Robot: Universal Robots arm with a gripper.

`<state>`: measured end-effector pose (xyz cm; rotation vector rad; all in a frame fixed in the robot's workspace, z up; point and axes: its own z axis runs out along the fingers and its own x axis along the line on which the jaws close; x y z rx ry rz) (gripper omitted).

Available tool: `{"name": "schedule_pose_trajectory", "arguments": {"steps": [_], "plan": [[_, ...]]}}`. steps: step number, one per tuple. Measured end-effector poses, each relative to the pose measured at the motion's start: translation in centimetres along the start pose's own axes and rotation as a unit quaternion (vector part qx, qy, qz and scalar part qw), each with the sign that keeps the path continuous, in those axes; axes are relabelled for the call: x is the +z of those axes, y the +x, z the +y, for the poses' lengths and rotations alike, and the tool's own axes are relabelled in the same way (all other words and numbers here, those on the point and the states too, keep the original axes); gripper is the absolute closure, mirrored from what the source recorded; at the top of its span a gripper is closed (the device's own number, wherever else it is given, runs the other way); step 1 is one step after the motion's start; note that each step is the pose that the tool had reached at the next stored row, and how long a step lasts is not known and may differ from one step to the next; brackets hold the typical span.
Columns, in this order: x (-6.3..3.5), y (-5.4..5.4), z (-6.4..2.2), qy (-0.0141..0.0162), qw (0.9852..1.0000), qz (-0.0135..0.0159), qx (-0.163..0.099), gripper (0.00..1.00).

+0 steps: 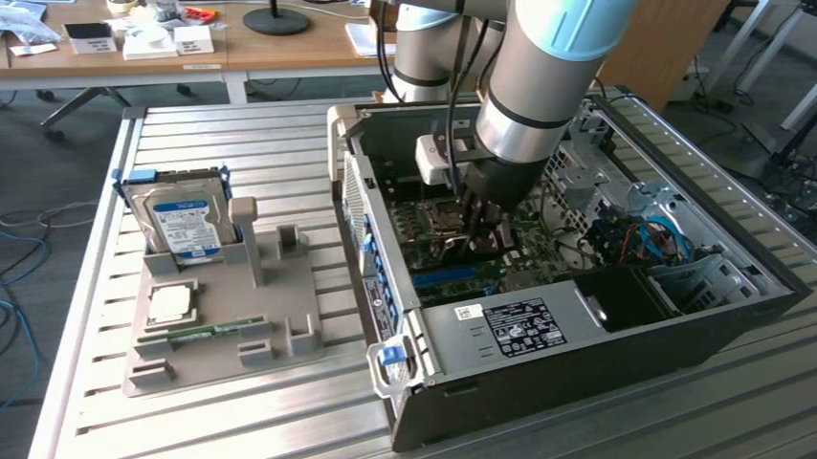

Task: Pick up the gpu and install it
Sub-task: 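Insert the gpu into the slot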

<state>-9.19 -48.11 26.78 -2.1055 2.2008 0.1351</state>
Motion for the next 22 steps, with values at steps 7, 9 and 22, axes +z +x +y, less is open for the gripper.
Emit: {"name": "schedule_pose_trajectory", "arguments": {"steps": [7,9,22], "plan": [[0.05,0.04,0.02,0.0,1.0,0.0001,0.0,0.73],[0.06,0.04,0.02,0.0,1.0,0.0,0.0,0.73],[0.04,0.18,0.14,0.0,1.0,0.0,0.0,0.73]]}}
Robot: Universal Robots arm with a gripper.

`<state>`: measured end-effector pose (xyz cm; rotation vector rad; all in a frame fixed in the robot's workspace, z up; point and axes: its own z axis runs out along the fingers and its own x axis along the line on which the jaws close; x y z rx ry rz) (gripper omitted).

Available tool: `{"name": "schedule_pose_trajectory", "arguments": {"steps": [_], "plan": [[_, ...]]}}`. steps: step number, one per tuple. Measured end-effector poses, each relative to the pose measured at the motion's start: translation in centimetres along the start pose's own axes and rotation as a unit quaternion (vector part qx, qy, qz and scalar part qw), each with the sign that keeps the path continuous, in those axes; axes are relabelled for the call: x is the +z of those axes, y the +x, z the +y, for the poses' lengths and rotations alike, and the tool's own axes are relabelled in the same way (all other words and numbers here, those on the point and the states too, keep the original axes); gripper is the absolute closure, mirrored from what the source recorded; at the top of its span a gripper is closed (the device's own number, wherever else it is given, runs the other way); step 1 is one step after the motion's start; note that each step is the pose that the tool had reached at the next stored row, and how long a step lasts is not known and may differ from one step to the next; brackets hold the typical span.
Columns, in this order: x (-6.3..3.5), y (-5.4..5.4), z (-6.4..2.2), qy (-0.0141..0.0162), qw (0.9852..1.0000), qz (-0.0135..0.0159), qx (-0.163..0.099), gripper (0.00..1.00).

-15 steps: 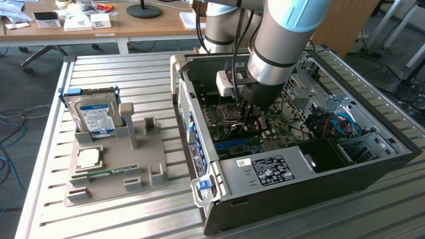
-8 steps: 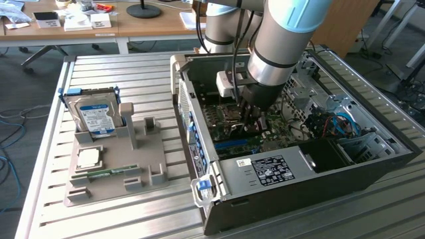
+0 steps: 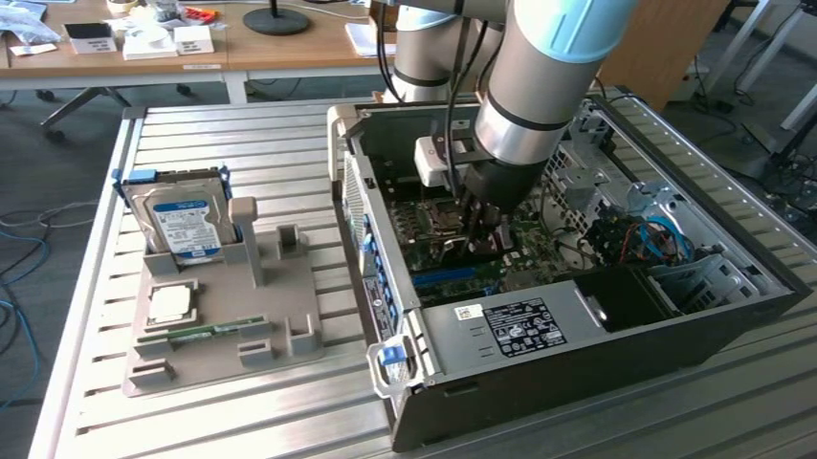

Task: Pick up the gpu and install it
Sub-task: 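Insert the gpu into the slot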

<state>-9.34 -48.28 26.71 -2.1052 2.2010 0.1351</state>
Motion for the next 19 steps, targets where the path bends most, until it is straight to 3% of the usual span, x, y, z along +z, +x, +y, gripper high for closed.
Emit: {"name": "schedule_pose_trajectory", "arguments": {"steps": [11,19], "plan": [[0.0,-0.01,-0.21,-0.0001,1.0,0.0,0.0,0.73],[0.0,-0.01,-0.26,-0.0043,1.0,0.0006,0.0,0.73]]}}
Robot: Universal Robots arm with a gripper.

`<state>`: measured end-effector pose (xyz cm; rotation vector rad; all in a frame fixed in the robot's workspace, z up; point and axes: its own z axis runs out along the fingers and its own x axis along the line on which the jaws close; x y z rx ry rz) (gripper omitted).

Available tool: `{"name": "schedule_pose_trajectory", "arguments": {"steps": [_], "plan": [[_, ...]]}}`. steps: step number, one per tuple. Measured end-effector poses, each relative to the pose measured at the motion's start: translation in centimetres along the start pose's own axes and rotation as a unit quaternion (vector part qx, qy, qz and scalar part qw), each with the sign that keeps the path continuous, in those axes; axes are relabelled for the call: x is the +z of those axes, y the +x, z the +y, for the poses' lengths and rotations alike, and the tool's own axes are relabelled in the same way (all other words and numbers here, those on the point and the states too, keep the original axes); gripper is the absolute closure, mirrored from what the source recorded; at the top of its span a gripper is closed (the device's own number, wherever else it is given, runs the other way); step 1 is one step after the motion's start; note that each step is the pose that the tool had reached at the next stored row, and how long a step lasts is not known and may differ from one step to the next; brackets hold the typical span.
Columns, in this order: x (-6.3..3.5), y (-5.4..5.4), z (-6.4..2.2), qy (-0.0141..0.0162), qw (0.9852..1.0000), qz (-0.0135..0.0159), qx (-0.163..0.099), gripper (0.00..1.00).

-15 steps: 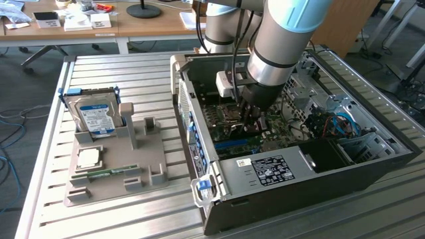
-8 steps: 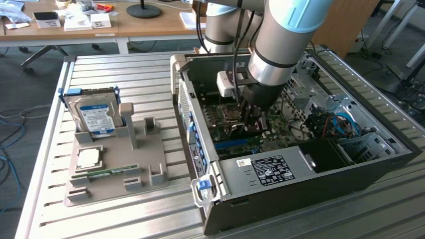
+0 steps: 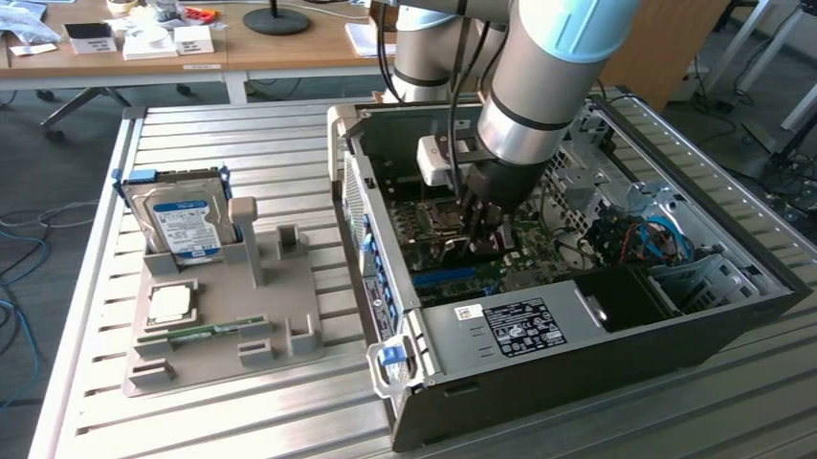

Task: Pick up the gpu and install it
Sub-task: 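Insert the gpu into the slot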

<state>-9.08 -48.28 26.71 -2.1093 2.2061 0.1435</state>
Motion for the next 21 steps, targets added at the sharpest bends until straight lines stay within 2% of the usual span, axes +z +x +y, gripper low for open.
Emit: {"name": "schedule_pose_trajectory", "arguments": {"steps": [11,12,14,16,21], "plan": [[0.07,0.01,-0.01,-0.0002,1.0,0.0,0.0,0.73],[0.08,0.01,-0.05,-0.0006,1.0,0.0,0.0,0.73],[0.1,0.0,-0.17,-0.0044,1.0,0.0,0.0,0.73],[0.07,0.0,-0.19,-0.0066,1.0,0.0004,0.001,0.73],[0.09,0.0,-0.2,-0.0079,1.0,0.0004,0.001,0.73]]}}
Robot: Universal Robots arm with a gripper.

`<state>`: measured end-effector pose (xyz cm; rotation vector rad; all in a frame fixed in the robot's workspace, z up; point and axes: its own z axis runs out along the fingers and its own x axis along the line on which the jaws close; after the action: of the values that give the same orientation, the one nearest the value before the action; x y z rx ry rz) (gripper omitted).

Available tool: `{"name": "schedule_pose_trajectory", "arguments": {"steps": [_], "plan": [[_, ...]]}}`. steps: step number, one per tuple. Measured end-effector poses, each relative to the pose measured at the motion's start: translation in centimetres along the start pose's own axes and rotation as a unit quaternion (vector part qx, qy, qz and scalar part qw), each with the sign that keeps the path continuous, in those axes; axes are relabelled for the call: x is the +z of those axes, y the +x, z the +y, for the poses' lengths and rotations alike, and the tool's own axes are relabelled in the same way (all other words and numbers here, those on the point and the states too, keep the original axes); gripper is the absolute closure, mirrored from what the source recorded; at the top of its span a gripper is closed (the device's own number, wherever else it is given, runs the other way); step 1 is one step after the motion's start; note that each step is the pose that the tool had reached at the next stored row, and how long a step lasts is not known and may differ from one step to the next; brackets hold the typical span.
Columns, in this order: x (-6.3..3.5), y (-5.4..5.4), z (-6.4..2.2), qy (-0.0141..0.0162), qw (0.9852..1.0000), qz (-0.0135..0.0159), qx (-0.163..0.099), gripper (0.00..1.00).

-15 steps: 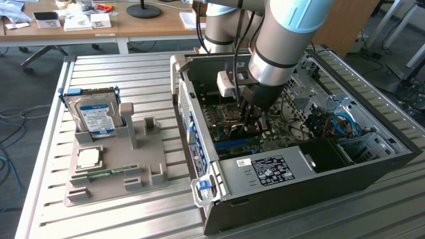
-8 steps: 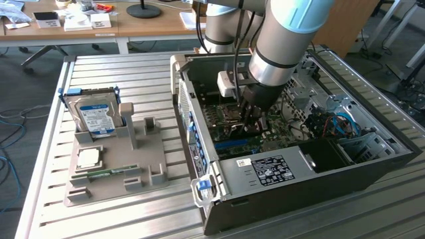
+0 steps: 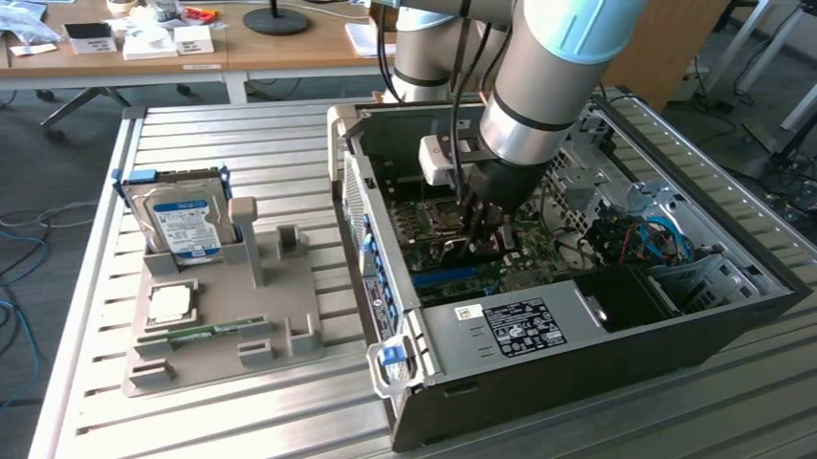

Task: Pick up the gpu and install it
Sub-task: 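Insert the gpu into the slot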

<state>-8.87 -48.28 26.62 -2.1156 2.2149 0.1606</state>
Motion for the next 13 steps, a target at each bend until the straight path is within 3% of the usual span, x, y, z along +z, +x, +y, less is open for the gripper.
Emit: {"name": "schedule_pose_trajectory", "arguments": {"steps": [13], "plan": [[0.11,0.01,0.01,-0.0002,1.0,-0.0001,0.0,0.73]]}}
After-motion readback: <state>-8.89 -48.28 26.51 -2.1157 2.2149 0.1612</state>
